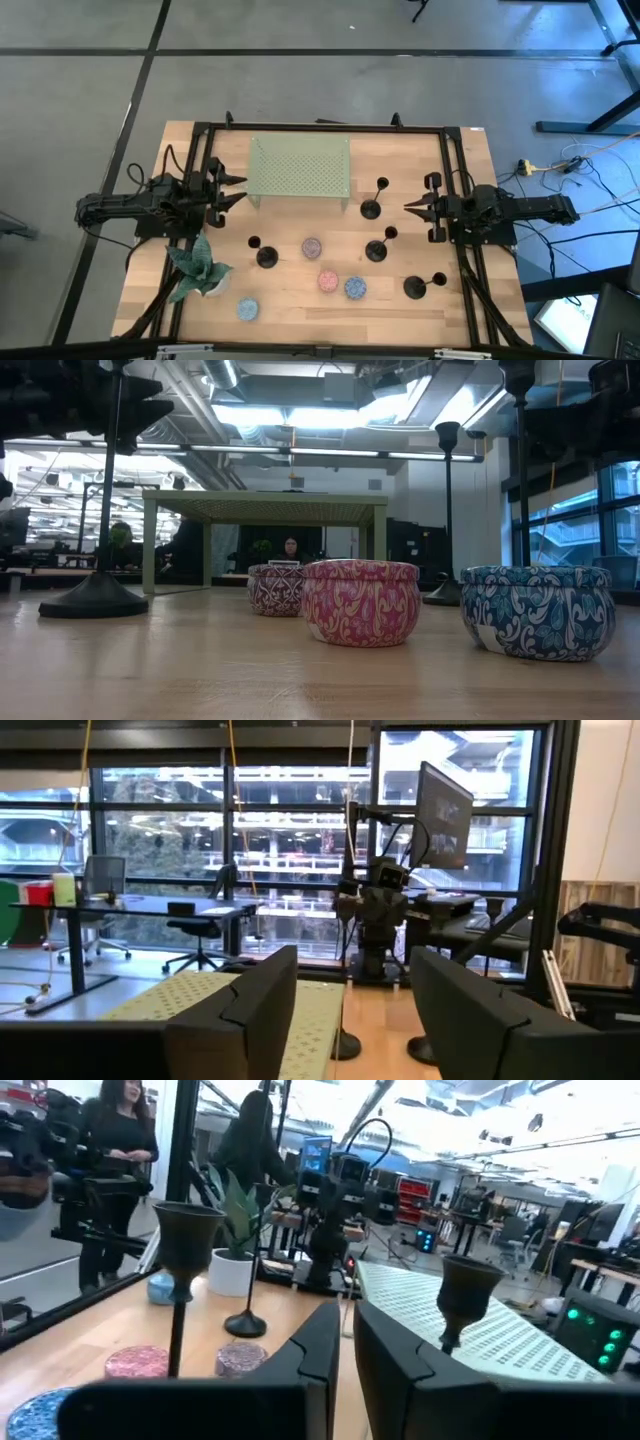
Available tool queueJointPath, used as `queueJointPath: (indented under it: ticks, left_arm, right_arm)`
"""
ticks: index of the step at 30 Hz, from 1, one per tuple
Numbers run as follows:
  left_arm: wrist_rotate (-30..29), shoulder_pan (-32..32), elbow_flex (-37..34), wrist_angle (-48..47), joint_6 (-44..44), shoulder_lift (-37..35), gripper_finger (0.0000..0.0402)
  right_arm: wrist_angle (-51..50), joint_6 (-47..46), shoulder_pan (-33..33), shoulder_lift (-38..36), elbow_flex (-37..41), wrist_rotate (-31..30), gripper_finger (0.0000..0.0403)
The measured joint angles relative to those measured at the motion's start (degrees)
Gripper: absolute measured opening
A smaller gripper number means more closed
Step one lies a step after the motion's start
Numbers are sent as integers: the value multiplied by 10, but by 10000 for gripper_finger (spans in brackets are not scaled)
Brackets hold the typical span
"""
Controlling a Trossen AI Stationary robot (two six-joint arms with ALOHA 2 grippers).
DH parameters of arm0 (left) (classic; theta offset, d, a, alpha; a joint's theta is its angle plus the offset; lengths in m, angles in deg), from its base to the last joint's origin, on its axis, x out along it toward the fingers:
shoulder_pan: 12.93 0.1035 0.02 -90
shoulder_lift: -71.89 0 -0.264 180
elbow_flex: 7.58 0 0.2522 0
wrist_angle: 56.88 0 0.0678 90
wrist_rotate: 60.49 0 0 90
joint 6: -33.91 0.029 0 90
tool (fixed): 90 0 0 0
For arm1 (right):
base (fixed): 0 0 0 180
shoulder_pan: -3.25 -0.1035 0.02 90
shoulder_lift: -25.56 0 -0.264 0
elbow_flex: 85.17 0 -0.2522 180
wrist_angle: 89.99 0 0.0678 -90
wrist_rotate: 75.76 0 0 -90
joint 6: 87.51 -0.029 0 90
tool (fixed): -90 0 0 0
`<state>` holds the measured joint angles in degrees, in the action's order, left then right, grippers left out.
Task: Pick & Place candle stick holders
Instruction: Put the black candle holder on the shelf
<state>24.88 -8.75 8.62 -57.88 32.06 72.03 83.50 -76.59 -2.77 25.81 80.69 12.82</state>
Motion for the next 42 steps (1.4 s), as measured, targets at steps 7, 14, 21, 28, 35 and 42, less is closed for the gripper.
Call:
queueJointPath:
  ticks: [7, 14, 21, 28, 35, 42]
  left_arm:
    - [26, 0, 1, 32, 0, 1, 203]
    - [28, -5, 35, 1, -6, 23, 203]
    - [35, -36, 90, -42, -4, 87, 203]
    - [75, -66, 118, -40, -4, 125, 203]
    - [109, -115, 118, -42, -4, 175, 203]
    - [103, -159, 118, -30, -4, 247, 203]
  right_arm:
    - [88, 14, 0, 0, 0, -22, 39]
    - [191, -25, 0, 0, -6, -20, 43]
    - [148, -32, 0, 32, -52, -20, 114]
    - [147, -59, 0, 105, -95, -81, 210]
    - [147, -75, 0, 159, -101, -97, 240]
    - [174, -75, 0, 183, -101, -97, 231]
